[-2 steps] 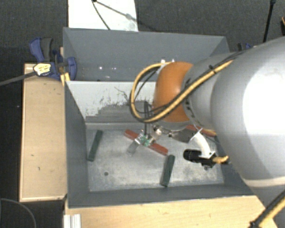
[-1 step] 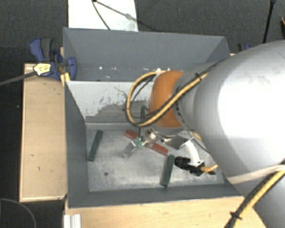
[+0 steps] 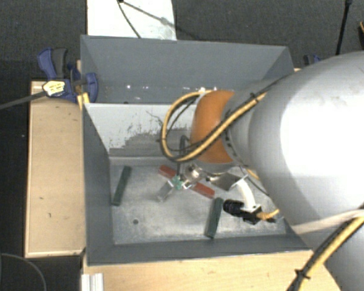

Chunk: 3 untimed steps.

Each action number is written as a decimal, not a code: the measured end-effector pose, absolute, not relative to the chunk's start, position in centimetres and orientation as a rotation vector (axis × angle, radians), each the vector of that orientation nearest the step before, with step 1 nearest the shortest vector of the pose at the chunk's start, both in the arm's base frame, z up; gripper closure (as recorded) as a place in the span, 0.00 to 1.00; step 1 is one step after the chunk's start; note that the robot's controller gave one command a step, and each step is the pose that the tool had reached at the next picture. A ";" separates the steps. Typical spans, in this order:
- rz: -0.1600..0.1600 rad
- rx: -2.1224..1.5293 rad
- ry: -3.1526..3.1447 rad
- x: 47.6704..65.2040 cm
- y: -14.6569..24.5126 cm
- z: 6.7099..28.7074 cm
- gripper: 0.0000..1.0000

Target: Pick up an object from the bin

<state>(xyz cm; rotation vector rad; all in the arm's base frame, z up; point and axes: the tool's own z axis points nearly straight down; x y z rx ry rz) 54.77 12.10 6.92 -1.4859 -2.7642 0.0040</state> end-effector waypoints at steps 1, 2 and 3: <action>0.004 -1.480 -2.766 54.8 12.1 6.9 1.00; -0.005 -1.466 -2.783 54.9 12.1 12.3 1.00; -0.002 -1.452 -2.789 55.0 12.1 13.4 1.00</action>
Offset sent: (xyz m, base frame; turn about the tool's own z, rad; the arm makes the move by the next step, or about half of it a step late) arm 0.0000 0.0000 0.0000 0.0000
